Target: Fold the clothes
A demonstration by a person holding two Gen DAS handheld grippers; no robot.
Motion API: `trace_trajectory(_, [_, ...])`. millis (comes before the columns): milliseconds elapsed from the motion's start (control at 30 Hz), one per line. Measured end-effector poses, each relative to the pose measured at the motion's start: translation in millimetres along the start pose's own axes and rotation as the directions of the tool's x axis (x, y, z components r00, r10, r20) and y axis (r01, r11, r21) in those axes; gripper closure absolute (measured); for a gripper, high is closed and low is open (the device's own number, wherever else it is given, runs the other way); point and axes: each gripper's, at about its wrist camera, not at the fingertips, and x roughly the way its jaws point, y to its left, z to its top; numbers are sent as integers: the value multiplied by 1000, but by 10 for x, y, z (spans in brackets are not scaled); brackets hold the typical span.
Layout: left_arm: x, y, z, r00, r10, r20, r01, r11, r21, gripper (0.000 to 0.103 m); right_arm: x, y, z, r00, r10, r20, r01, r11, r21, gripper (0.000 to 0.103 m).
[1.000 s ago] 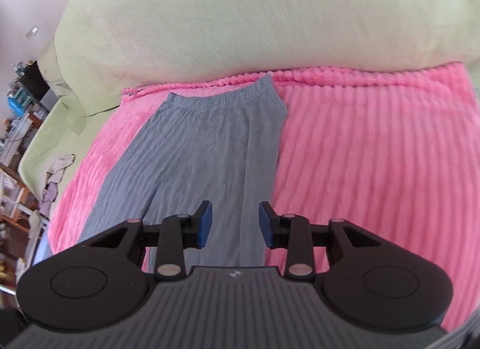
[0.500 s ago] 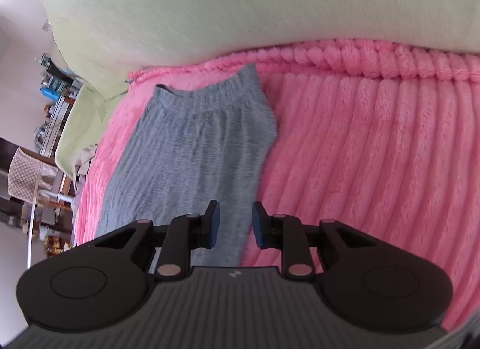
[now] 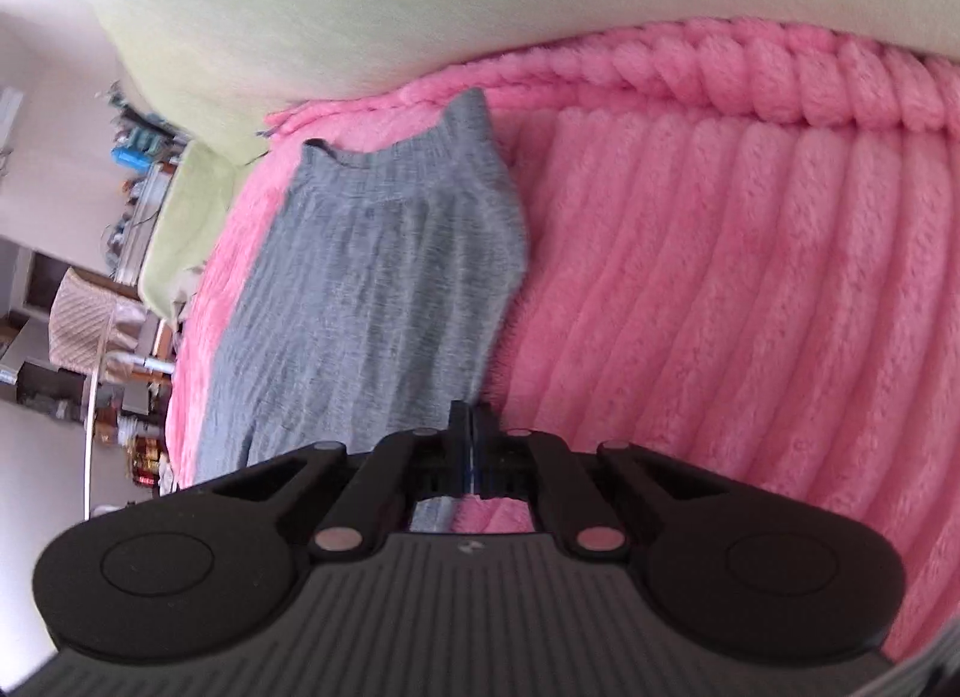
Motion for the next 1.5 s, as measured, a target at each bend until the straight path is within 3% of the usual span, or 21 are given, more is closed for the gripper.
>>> trace_trajectory(133, [-63,138,55,994,-110,20,111,991,-69,103,-192,72,67,999,-11,36,12,1000,-15,103])
trace_trajectory(233, [-109,120,70,979,-201,23,202,977,-67,103,-362,86,148,998,-48,48,50,998,-29,103])
trace_trajectory(300, [-77,40,47,975,-223,1,223,974,-45,103,-369,28,166,995,-96,30,97,995,-25,103])
trace_trajectory(367, [-73,-72,-5,979,-204,-8,204,979,-2,103,-322,-63,151,992,-125,8,125,992,-1,102])
trace_trajectory(433, [-194,-124,-42,977,-211,2,211,977,11,103,-313,-144,118,995,-101,9,100,995,24,98])
trace_trajectory(500, [-286,-114,-55,978,-206,10,206,978,0,103,-396,-142,131,996,-62,65,59,998,34,96])
trace_trajectory(567, [-395,-56,-64,989,-143,36,144,989,-16,103,-418,-99,190,993,-44,110,40,999,36,85])
trace_trajectory(633, [-423,-20,-79,996,-82,45,83,996,-20,103,-317,-9,298,989,-83,119,83,997,2,83])
trace_trajectory(767, [-261,30,-108,999,-32,10,32,999,-24,103,-65,56,454,984,-128,124,134,990,-44,78])
trace_trajectory(800, [-217,25,-115,999,-32,5,32,999,-21,102,-6,61,473,983,-141,121,149,987,-61,82])
trace_trajectory(833, [-176,19,-122,999,-33,1,33,999,-20,103,47,95,493,981,-148,128,162,980,-112,102])
trace_trajectory(967, [-116,-27,-138,998,-54,19,54,998,-12,103,-5,167,547,966,-159,202,193,969,-157,102])
trace_trajectory(1133, [-195,-79,-178,991,-130,38,129,991,41,103,42,5,512,947,-272,169,294,948,-125,102])
trace_trajectory(1200, [-278,-37,-236,987,-156,37,154,986,57,102,-18,15,496,944,-274,184,296,950,-103,90])
trace_trajectory(1267, [-387,33,-313,981,-190,30,188,980,62,99,-148,100,482,930,-294,222,319,944,-84,64])
trace_trajectory(1333, [-548,103,-430,978,-208,23,206,976,69,90,-373,240,355,887,-364,284,397,915,-66,56])
trace_trajectory(1400, [-711,179,-568,975,-219,16,218,973,81,79,-589,381,130,866,-377,329,418,906,-62,56])
trace_trajectory(1433, [-793,241,-708,978,-206,14,204,974,102,79,-718,486,-85,871,-349,346,391,918,-58,59])
trace_trajectory(1500, [-910,369,-977,983,-184,3,182,973,145,79,-842,716,-585,908,-251,336,292,953,-79,75])
